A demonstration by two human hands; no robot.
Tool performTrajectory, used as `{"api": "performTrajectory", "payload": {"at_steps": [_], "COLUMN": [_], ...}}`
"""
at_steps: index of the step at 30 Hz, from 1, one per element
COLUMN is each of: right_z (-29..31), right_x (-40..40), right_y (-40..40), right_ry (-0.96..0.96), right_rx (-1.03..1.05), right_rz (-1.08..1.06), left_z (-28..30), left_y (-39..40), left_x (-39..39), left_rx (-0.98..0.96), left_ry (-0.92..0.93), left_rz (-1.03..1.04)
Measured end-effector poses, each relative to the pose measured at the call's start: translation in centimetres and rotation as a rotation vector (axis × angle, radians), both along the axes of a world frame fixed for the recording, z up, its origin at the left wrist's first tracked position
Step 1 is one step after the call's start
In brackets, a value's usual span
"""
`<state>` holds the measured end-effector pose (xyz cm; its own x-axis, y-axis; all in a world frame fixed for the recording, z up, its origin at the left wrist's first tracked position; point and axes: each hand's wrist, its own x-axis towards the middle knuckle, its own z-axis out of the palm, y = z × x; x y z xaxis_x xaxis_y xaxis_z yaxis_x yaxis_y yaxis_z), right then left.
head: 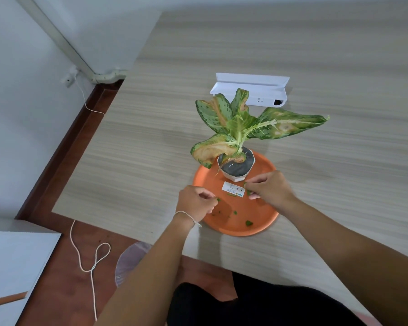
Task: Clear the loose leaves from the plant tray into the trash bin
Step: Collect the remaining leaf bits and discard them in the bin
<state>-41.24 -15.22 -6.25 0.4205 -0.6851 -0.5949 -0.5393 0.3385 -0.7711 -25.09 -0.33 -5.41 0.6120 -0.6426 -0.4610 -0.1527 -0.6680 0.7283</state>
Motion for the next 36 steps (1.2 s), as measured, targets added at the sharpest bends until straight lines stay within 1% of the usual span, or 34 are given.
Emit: {"api": "performTrajectory", "payload": {"at_steps": [6, 9, 11, 15, 18, 20, 24, 27, 29, 32, 34, 36], "right_z": [0.2, 0.1, 0.1, 0.0, -0.2, -0.8, -2.1, -4.4, -6.7, -10.5, -13.8, -17.2], "right_x": [1.6, 3.6, 6.0, 12.8, 18.2, 21.6, 26.6, 28.9, 30.1, 32.2, 33.6, 34.3], "right_y": [2.6, 5.1, 7.5, 14.1, 20.1, 24.4, 33.4, 38.7, 41.6, 44.4, 45.5, 46.2], "right_ry": [-0.022, -0.043, -0.049, -0.065, -0.097, -0.097, -0.065, -0.036, -0.002, 0.032, 0.061, 0.130], "right_rx": [-0.024, -0.023, -0.018, -0.056, -0.104, -0.150, -0.182, -0.182, -0.187, -0.217, -0.230, -0.225], "right_rz": [0.085, 0.168, 0.226, 0.421, 0.613, 0.725, 0.865, 0.971, 1.006, 1.031, 1.032, 1.023], "left_z": [-0.2, -0.6, -0.4, 0.1, -0.6, -1.5, -4.5, -8.6, -9.8, -9.5, -11.9, -14.9], "left_y": [3.8, 6.8, 9.6, 18.0, 25.9, 31.6, 41.3, 46.3, 48.3, 49.0, 49.4, 49.4], "left_x": [1.0, 2.6, 3.8, 6.5, 8.7, 10.1, 12.3, 13.7, 14.3, 15.6, 16.9, 18.3], "left_rx": [-0.029, -0.068, -0.092, -0.113, -0.071, -0.009, 0.036, 0.077, 0.092, 0.126, 0.159, 0.188], "left_ry": [0.066, 0.130, 0.131, 0.101, 0.030, -0.014, 0.014, 0.056, 0.062, 0.053, 0.046, 0.072], "left_rz": [0.105, 0.252, 0.368, 0.578, 0.684, 0.733, 0.856, 0.851, 0.827, 0.806, 0.764, 0.744]}}
